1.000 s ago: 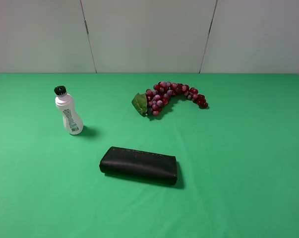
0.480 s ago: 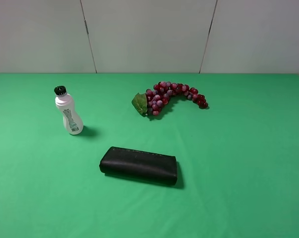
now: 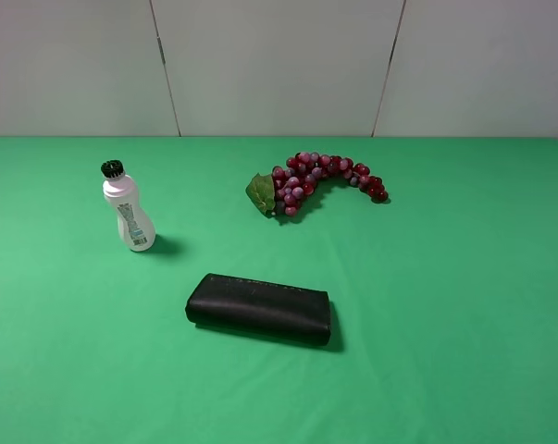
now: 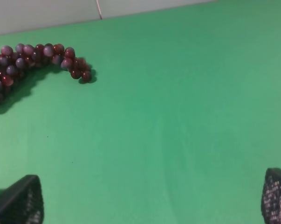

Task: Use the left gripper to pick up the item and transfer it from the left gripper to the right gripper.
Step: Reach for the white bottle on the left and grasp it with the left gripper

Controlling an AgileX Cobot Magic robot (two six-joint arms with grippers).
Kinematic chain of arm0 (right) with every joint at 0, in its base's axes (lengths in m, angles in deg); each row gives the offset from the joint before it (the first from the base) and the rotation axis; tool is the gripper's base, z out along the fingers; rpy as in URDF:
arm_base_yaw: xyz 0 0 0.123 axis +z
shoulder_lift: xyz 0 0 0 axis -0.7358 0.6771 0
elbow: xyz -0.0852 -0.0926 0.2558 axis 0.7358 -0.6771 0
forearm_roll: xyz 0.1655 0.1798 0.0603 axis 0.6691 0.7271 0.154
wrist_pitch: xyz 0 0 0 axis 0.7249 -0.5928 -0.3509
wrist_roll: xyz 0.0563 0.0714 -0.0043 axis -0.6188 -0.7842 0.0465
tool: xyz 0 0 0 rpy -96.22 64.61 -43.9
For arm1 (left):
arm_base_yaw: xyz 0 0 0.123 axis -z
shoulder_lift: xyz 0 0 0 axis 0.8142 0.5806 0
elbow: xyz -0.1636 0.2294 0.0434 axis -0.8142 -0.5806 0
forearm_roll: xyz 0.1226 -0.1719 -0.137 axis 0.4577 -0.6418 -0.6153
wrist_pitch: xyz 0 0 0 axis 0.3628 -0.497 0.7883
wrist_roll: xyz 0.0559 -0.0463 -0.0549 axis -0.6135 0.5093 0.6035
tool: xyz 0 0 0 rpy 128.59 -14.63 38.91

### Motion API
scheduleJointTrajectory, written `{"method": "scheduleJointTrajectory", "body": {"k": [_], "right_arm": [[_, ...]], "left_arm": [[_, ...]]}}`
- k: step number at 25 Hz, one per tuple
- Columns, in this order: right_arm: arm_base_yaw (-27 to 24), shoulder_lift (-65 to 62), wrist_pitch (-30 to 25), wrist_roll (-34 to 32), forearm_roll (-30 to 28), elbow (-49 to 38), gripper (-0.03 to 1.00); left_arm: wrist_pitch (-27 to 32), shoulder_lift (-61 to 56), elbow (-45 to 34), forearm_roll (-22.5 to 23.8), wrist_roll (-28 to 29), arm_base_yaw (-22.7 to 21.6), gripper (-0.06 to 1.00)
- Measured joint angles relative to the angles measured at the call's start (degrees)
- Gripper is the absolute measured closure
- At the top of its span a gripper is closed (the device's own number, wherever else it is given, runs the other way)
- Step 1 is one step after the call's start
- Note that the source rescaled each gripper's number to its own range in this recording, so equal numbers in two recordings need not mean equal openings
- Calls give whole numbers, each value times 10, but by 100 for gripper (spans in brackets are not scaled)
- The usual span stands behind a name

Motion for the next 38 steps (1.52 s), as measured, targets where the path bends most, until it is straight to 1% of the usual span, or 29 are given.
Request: {"method": "scheduleJointTrajectory", "body": {"k": [4, 9, 17, 18, 21, 25, 27, 32, 37, 38], "right_arm": [[0, 0, 0, 0, 0, 0, -3], [0, 0, 0, 0, 0, 0, -3], [0, 0, 0, 0, 0, 0, -3], [0, 0, 0, 0, 0, 0, -3], [0, 0, 0, 0, 0, 0, -3], [0, 0, 0, 0, 0, 0, -3], [0, 0, 0, 0, 0, 0, -3], [0, 0, 0, 0, 0, 0, -3], [0, 0, 0, 0, 0, 0, -3], [0, 0, 0, 0, 0, 0, -3]], "left_arm": [[9, 11, 25, 0, -3, 0, -6], [26, 85, 73, -2, -8, 0, -6], [30, 248, 171, -4, -34, 0, -6], [30, 248, 171, -4, -34, 0, -6], [29, 311, 210, -6, -39, 0, -6], [29, 390, 254, -19, -42, 0, -6], [30, 445, 282, -34, -43, 2, -6], [29, 536, 320, -36, -43, 33, -6], [26, 626, 359, -36, -42, 74, -6], [26, 626, 359, -36, -42, 74, -6]]}}
